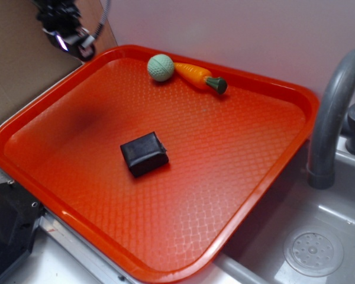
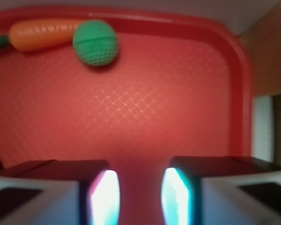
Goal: Grab the green ball.
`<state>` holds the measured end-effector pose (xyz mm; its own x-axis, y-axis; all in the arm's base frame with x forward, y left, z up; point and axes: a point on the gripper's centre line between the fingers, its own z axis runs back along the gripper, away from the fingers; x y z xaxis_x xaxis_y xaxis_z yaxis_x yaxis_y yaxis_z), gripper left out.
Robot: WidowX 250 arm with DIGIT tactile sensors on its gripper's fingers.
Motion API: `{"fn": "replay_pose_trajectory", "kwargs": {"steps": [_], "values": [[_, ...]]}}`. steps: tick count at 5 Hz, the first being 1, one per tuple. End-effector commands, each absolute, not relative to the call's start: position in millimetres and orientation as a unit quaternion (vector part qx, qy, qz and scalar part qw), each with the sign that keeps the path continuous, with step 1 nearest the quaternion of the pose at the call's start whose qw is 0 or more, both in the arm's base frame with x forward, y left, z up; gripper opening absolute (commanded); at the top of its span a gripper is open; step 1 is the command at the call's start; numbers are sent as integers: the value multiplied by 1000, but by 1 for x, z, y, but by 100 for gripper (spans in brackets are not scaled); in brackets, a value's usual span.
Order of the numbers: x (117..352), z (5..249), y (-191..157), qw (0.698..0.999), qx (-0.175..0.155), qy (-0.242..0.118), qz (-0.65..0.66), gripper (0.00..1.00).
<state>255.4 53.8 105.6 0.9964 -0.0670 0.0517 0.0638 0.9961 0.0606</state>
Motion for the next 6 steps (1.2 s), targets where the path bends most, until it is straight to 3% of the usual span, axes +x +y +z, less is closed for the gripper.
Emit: {"fn": "replay_pose_trajectory", "kwargs": {"steps": [1,2,3,6], "values": [[291,85,38,994,43,-66,-70,100],[305,75,33,993,16,-61,-95,100],[315,68,26,993,24,-65,-98,100],[336,64,9,992,2,-81,-99,100]]}}
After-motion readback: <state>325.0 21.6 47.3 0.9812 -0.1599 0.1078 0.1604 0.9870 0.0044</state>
